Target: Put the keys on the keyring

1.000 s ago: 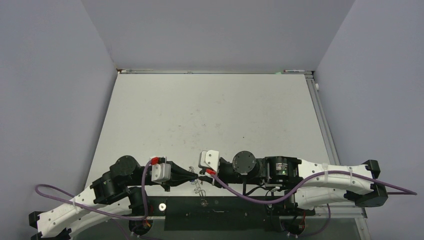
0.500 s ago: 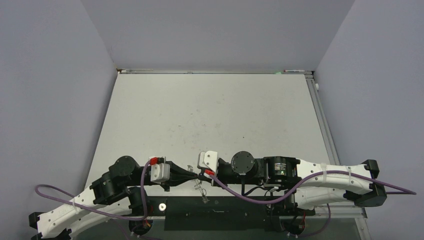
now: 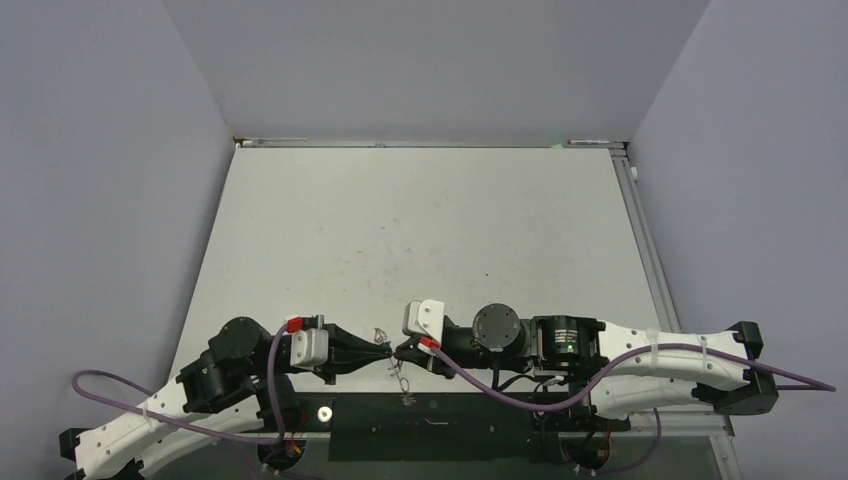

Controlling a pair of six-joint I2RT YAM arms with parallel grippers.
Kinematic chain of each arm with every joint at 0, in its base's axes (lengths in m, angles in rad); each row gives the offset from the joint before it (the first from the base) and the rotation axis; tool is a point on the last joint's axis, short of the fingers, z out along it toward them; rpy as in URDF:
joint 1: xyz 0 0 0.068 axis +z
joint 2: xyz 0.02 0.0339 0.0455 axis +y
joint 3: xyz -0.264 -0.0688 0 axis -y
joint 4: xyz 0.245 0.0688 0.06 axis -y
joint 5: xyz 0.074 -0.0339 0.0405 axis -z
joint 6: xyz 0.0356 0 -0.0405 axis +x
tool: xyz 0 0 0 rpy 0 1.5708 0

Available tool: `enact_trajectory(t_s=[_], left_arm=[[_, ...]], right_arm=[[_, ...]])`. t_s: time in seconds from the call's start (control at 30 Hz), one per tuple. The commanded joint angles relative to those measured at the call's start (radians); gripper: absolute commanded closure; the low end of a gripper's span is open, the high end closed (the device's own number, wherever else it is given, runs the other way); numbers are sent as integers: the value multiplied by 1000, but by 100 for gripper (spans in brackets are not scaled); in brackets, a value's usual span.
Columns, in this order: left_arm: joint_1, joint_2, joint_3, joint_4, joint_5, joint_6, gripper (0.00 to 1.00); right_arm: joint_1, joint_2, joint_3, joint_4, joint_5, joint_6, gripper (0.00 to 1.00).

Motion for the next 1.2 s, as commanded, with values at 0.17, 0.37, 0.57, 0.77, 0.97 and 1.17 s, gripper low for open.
enact_trajectory(t_s=[0.17,0.37,0.57,0.77,0.97,1.17], left_arm=[[8,-69,-3,136,-4,-61,100],[9,-122,-24,207,-13,-95,100],[9,-162,-48,267,-14,-135,100],[9,-185,-61,313,-12,-159,100],[9,-220,-73,324,-20,-165,100],[9,-258,-86,342,-26,-182,100]], right_arm=[[-7,-43,-44,45,19,21,95],[-10,-62,-83,125,-3,21,95],[-14,-40,-82,188,-63,51,95],[-16,7,-68,230,-117,55,95],[-20,55,-45,243,-147,56,95],[-32,59,-34,291,-203,52,95]])
